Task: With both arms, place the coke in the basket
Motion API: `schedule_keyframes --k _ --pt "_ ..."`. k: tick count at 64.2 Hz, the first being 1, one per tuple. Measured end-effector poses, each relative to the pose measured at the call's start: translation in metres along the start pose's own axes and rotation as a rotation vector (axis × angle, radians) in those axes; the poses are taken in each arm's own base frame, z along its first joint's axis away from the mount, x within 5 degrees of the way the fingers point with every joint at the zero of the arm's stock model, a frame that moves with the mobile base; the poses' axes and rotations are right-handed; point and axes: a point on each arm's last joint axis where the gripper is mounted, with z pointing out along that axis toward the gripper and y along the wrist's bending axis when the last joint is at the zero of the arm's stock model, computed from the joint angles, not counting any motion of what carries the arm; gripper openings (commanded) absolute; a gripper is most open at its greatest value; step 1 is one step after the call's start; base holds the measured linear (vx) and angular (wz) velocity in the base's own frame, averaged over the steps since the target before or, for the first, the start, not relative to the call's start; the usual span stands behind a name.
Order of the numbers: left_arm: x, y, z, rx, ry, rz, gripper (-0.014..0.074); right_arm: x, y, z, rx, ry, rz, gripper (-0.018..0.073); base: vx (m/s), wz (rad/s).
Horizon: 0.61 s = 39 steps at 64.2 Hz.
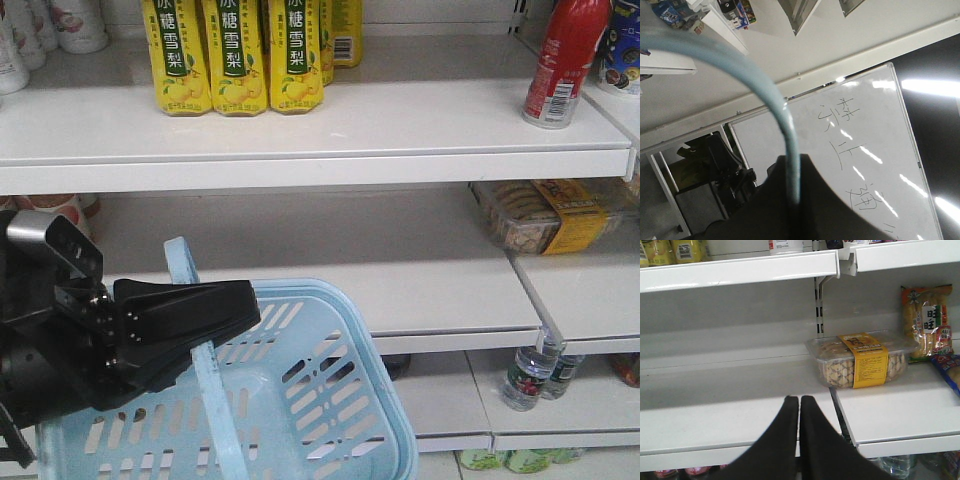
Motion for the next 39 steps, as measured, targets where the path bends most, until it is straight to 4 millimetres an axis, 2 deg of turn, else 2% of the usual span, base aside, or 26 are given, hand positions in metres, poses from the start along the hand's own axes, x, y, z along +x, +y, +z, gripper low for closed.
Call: schedule_keyframes --k 39 --pt "0.0 0.0 0.0 0.0 0.0 0.0 -0.0006 0.0 0.0 0.0 0.0 0.0 0.0 -0.0006 0.04 0.05"
